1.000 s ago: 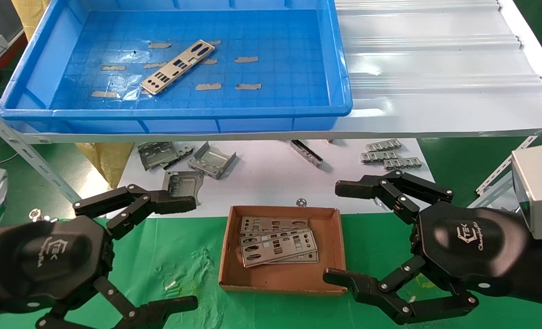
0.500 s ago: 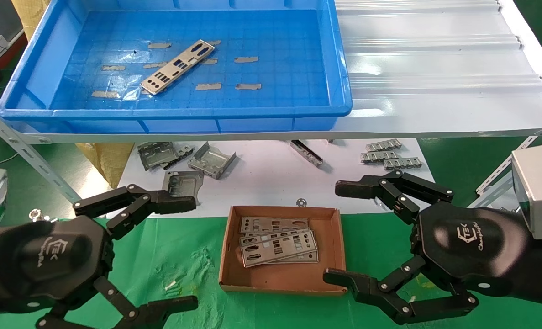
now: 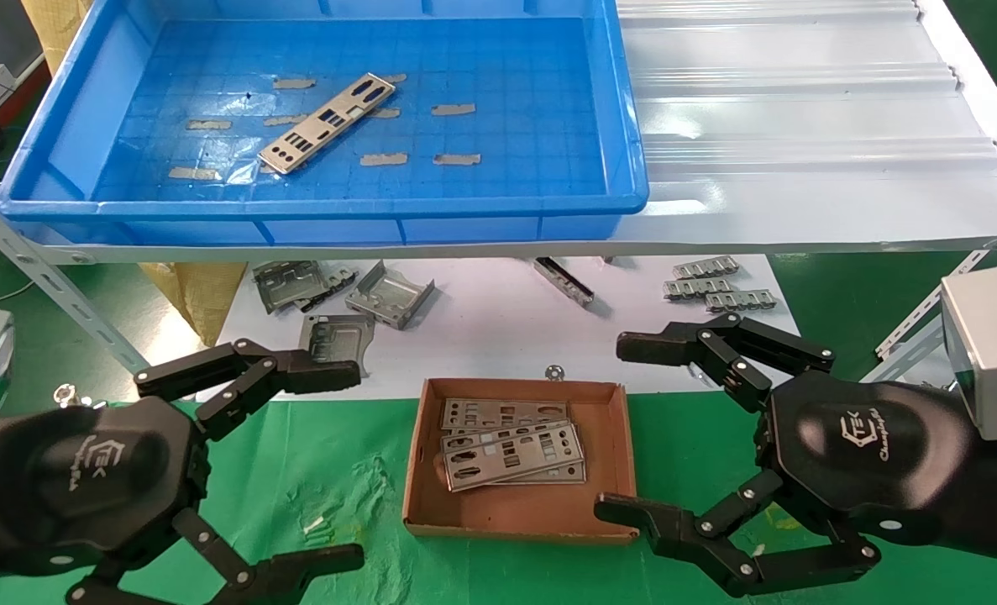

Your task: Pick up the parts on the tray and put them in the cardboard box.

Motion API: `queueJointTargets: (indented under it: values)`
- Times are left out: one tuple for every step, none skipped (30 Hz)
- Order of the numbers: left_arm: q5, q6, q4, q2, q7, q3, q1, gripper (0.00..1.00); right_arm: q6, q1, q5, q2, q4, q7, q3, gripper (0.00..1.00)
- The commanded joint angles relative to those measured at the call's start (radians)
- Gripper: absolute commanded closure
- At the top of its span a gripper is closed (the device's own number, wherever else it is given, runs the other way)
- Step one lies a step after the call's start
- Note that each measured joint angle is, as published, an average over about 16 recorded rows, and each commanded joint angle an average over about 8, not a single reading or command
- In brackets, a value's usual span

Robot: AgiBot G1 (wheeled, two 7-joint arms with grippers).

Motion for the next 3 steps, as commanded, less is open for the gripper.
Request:
queueJointTargets:
  values:
    - [0.0,0.0,0.0,0.0,0.0,0.0,0.0,0.0,0.0,0.0,0.0,0.0,0.0,0.0,0.0,0.0]
    - [0.0,0.0,0.0,0.0,0.0,0.0,0.0,0.0,0.0,0.0,0.0,0.0,0.0,0.0,0.0,0.0]
    - [0.0,0.0,0.0,0.0,0.0,0.0,0.0,0.0,0.0,0.0,0.0,0.0,0.0,0.0,0.0,0.0]
